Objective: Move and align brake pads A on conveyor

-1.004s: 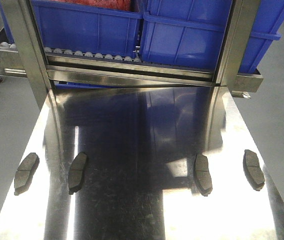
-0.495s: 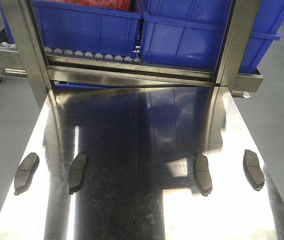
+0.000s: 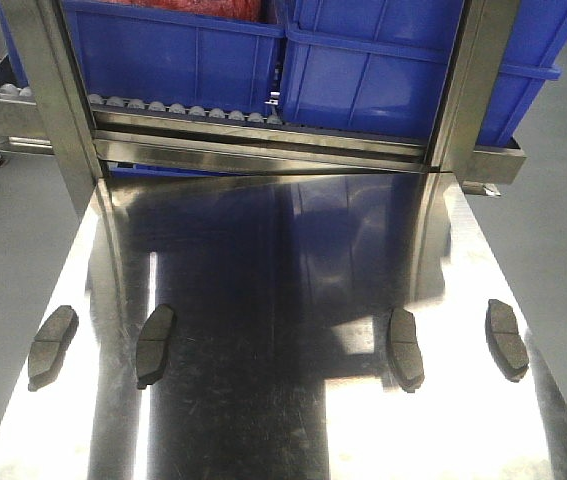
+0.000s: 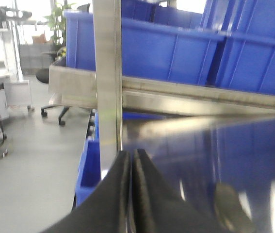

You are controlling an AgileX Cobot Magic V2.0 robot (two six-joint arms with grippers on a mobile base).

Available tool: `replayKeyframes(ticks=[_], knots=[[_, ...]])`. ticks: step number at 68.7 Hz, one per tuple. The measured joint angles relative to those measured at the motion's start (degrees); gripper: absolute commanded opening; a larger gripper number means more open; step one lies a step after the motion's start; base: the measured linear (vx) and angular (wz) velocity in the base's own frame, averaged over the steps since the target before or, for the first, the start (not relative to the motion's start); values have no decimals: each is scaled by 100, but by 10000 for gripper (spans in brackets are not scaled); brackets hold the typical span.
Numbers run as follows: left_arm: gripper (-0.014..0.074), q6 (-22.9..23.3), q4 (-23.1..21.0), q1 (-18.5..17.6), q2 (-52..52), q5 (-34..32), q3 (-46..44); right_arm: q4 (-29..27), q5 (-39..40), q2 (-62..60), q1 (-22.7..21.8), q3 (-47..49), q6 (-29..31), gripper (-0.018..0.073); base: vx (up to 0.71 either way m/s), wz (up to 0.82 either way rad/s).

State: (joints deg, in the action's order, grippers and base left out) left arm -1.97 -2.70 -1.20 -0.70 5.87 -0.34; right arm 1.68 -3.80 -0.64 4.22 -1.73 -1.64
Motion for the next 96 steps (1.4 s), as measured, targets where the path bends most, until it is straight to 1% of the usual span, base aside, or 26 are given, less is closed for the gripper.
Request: replayKeyframes(ticks=[4,9,17,23,30,34,39,52,58,62,69,76,83,96], knots=[[-6,-7,5,0,89,106,-285,0,0,0,0,0,0,-3,0,0],[-6,-70,63,0,520,353,-915,0,0,0,0,0,0,-3,0,0],[-6,-301,173,0,1729,1045,-1922,0,0,0,0,0,0,-3,0,0],[-6,-364,199,0,2681,1479,-2533,0,0,0,0,0,0,-3,0,0],[-2,-385,199,0,3567,1668,-2978,0,0,0,0,0,0,-3,0,0],[32,-391,199,0,3933,1681,-3144,0,0,0,0,0,0,-3,0,0],[113,-402,203,0,4231,1681,-3209,0,0,0,0,0,0,-3,0,0],[547,-402,211,0,4530,1730,-3209,0,0,0,0,0,0,-3,0,0],[683,-402,198,0,4591,1724,-3209,0,0,0,0,0,0,-3,0,0],[734,-402,167,0,4600,1723,-3209,0,0,0,0,0,0,-3,0,0],[722,-295,147,0,4606,1723,-3209,0,0,0,0,0,0,-3,0,0],[697,-135,140,0,4776,1915,-3332,0,0,0,0,0,0,-3,0,0],[668,-69,140,0,5274,2302,-3679,0,0,0,0,0,0,-3,0,0],[631,-59,133,0,6579,2924,-4473,0,0,0,0,0,0,-3,0,0]])
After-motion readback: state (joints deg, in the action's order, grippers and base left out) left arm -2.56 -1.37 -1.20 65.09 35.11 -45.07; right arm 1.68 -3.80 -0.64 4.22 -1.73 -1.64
